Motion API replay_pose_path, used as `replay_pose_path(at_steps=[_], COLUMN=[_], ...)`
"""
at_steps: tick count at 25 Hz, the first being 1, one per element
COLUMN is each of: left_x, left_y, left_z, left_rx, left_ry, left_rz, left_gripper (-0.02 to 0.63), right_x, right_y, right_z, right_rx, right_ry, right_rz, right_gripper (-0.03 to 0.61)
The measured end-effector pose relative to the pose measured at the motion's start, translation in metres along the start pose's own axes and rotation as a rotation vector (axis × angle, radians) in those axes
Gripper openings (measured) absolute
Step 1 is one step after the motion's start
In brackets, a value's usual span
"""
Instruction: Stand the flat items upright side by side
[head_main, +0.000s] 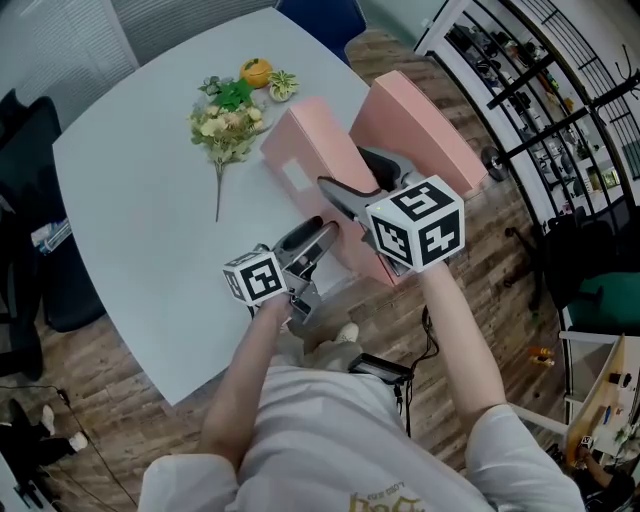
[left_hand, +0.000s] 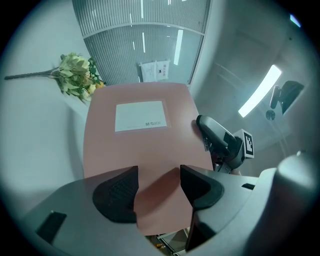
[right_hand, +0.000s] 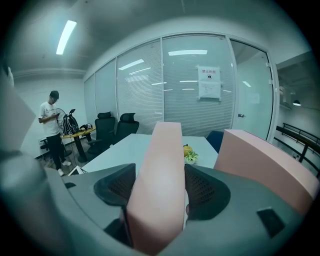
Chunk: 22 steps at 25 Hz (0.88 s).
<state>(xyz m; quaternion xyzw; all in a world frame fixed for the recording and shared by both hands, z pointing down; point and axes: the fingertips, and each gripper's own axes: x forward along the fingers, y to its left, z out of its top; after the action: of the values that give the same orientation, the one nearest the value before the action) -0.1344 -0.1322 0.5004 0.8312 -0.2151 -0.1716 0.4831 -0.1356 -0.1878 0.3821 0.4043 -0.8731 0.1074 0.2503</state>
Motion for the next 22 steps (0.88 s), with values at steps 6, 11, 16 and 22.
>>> replay_pose_path(at_steps=[6,11,16,22], left_x=[0.002,0.004,0.004,0.005], left_y=[0.0,-0.001,-0.001,-0.004], left_z=[0.004,0.009,0.013,0.021], left_rx=[0.003,0.003,0.013,0.02], left_ry=[-0.018,-0.028,-0.037,-0.064], left_rz=[-0.006,-0.014,-0.013,-0.016], left_gripper=[0.262,0.262,0.261,0.249], right_x=[-0.006,-0.013,-0.021,-0.036], right_y=[-0.001,-0.003,-0.002,-0.002], right_z=[0.003,0.005,0.007,0.007], right_rx=[-0.004,-0.002,-0.008,-0.021], right_ry=[-0.048,-0.097,-0.156,-0.268], right_rz=[-0.003,-0.019,-0.031,-0.049], right_gripper=[0.322,0.321,0.321,0.322])
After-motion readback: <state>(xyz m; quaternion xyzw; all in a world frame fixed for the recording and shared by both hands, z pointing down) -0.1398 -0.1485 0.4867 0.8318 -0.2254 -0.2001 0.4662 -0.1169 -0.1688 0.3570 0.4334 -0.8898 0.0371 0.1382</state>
